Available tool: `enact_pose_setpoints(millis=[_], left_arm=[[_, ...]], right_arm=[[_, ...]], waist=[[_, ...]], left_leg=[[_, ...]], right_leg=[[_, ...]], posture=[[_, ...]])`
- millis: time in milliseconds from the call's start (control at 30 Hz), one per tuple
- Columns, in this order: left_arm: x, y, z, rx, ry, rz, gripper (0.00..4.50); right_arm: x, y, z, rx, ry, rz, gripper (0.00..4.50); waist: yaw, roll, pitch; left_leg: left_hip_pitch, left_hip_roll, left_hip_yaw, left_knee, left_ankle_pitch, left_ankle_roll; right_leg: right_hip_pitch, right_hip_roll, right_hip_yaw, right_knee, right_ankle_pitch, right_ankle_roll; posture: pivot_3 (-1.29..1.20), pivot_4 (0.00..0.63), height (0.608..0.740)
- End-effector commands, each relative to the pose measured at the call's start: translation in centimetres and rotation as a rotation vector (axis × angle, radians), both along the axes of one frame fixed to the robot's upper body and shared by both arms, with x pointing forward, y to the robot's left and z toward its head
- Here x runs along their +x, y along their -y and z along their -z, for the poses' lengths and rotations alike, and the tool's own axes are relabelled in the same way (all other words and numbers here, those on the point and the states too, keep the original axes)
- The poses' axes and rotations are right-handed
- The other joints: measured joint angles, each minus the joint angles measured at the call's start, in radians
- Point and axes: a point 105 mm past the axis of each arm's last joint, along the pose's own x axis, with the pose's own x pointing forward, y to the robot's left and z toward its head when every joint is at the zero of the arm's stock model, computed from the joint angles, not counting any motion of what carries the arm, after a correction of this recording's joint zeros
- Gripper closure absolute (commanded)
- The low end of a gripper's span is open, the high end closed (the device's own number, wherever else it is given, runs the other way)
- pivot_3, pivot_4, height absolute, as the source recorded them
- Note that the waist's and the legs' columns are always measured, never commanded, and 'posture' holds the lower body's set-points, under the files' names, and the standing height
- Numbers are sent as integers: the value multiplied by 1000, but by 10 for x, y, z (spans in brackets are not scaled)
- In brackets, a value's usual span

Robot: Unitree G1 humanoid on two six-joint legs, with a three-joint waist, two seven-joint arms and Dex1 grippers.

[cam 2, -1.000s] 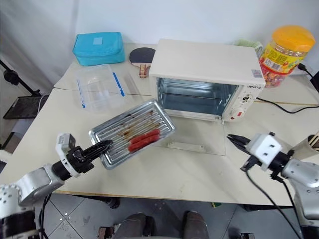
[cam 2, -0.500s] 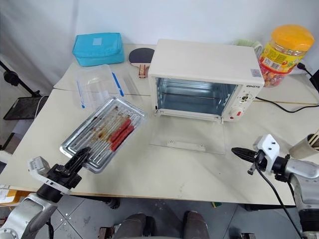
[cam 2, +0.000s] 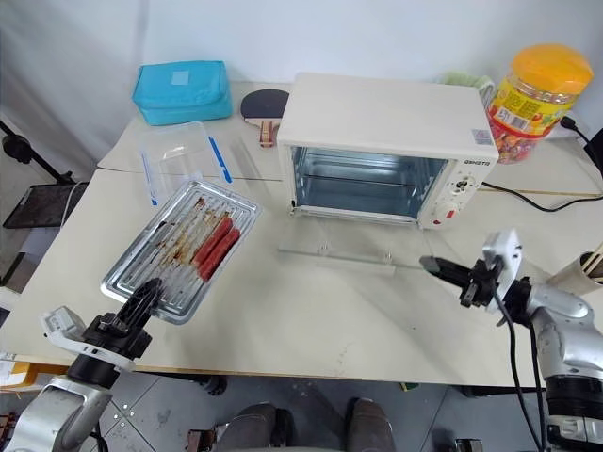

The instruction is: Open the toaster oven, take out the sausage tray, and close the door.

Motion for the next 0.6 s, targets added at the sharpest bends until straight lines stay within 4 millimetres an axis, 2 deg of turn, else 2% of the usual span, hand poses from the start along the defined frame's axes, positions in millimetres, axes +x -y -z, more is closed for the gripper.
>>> enact_pose_setpoints(millis=[33, 100, 167, 233, 300, 400, 500, 600], left_arm=[[-2, 6, -11, -3, 58, 42, 4462], [-1, 6, -10, -2, 59, 57, 4462], [0, 9, -9, 1, 59, 88, 4462], [1, 12, -7, 5, 55, 117, 4462], [3, 18, -4, 21, 51, 190, 4462], [8, 23, -2, 43, 48, 288, 4462], [21, 36, 0, 89, 34, 485, 4462], [33, 47, 1, 103, 13, 642, 4462]], right_arm=[[-2, -4, -48, 113, 146, 12, 4465], [-3, -7, -64, 165, 191, 20, 4465], [-4, -13, -71, 165, 212, 26, 4465], [-8, -17, -73, 164, 216, 14, 4465], [-16, -19, -63, 99, 204, 16, 4302], [-28, -20, -50, -15, 244, 27, 3596], [-53, -15, -26, -126, 251, 27, 2614], [-76, -14, -12, -172, 231, -7, 1572]], waist=[[0, 0, 0], [0, 0, 0], [3, 0, 0], [5, 0, 0], [10, 0, 0], [16, 1, 0], [29, 1, 0], [32, 1, -1]], left_leg=[[0, 0, 0, 0, 0, 0], [0, 1, 0, 0, -1, -1], [0, 1, 0, -2, -2, -2], [0, 1, 0, -4, -2, -1], [0, 0, 0, -5, -2, -1], [-1, -1, 0, -6, -2, 1], [-1, -3, 0, -6, -1, 2], [0, -5, 2, -6, 0, 4]], right_leg=[[0, 0, 0, 0, 0, 0], [0, 0, 0, -1, 0, 0], [0, 1, 0, -2, 0, 0], [-1, 1, 0, -2, 0, 0], [-1, 1, 0, -2, 0, 0], [-1, 5, -1, -1, 0, 0], [-1, 5, -1, 0, 0, 0], [0, 7, -1, 1, 1, 1]], posture=[[0, 150, 740], [0, 150, 740], [0, 150, 740], [0, 150, 740], [0, 150, 740], [0, 150, 740], [0, 150, 740], [0, 150, 740]])
